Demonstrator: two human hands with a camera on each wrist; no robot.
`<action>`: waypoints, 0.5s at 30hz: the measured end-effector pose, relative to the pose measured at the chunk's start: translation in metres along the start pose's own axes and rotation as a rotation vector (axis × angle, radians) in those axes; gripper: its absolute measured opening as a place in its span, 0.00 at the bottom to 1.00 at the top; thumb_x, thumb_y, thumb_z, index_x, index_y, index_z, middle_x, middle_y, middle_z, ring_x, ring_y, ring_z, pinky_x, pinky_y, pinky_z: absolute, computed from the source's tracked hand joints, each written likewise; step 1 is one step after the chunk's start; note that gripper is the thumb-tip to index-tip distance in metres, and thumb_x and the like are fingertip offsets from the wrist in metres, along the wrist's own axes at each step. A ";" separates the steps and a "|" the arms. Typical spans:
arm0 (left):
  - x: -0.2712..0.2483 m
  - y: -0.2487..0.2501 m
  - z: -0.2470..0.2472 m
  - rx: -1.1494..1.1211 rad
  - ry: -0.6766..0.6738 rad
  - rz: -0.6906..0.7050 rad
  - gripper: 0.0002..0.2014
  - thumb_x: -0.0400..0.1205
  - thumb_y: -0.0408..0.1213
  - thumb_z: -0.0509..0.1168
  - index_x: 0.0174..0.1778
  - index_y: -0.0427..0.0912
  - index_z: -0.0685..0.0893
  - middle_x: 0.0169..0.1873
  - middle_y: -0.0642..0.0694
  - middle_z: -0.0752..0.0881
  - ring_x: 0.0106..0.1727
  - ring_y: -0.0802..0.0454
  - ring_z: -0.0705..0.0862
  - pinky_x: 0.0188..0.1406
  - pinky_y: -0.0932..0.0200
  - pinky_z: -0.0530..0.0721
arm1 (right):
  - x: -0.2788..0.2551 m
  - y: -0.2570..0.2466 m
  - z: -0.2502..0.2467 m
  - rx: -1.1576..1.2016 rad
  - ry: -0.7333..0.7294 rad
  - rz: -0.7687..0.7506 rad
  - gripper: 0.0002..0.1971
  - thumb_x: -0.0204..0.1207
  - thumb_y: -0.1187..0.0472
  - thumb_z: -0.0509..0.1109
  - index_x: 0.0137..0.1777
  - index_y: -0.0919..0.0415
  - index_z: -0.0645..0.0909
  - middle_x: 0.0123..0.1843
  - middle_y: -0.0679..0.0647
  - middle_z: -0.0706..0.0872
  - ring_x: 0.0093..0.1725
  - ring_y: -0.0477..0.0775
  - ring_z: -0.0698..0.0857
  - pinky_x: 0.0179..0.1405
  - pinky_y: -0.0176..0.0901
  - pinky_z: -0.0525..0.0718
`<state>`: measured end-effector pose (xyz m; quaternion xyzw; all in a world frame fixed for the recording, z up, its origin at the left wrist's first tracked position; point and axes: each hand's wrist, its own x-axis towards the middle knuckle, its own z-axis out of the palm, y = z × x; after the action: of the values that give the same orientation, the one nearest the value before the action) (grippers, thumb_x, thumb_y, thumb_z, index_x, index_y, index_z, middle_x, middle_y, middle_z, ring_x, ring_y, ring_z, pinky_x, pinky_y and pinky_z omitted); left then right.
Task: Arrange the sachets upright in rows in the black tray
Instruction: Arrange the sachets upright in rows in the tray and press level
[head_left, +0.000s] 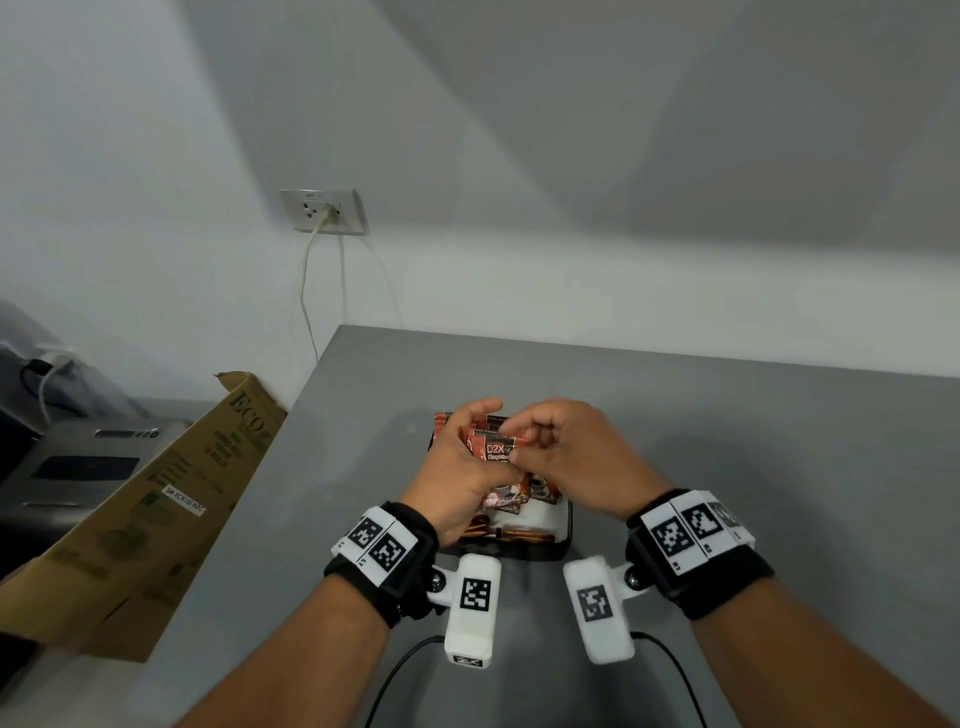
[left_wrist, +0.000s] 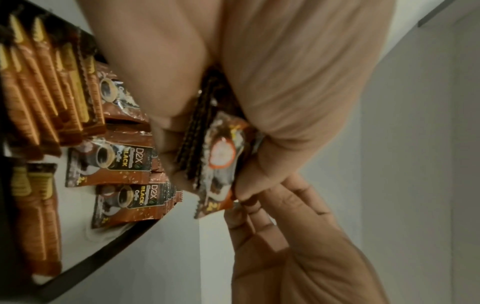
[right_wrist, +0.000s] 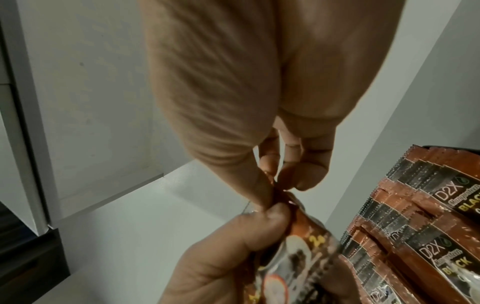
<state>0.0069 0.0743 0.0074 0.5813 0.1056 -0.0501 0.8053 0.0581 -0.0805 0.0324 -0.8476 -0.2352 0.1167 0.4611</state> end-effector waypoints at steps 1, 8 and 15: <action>0.000 0.000 0.000 0.007 0.006 0.001 0.43 0.60 0.17 0.73 0.72 0.45 0.75 0.54 0.34 0.86 0.48 0.40 0.87 0.52 0.42 0.85 | 0.001 -0.001 -0.001 -0.035 -0.017 -0.003 0.10 0.73 0.63 0.79 0.48 0.47 0.90 0.41 0.44 0.85 0.37 0.37 0.81 0.41 0.31 0.80; 0.004 0.009 -0.021 -0.094 0.163 -0.008 0.27 0.76 0.22 0.73 0.69 0.45 0.76 0.43 0.38 0.88 0.37 0.42 0.86 0.39 0.47 0.86 | 0.012 0.016 -0.024 -0.118 0.198 0.138 0.06 0.77 0.64 0.74 0.42 0.52 0.86 0.36 0.42 0.90 0.39 0.36 0.87 0.35 0.26 0.76; 0.003 0.006 -0.035 -0.039 0.261 -0.047 0.21 0.81 0.20 0.66 0.68 0.40 0.77 0.47 0.36 0.87 0.36 0.45 0.85 0.34 0.51 0.86 | 0.009 0.043 0.006 -0.372 0.084 0.344 0.05 0.75 0.66 0.67 0.48 0.59 0.84 0.45 0.52 0.86 0.42 0.51 0.83 0.36 0.39 0.79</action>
<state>0.0075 0.1097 0.0016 0.5646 0.2237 0.0091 0.7944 0.0755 -0.0912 -0.0066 -0.9495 -0.0858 0.1129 0.2800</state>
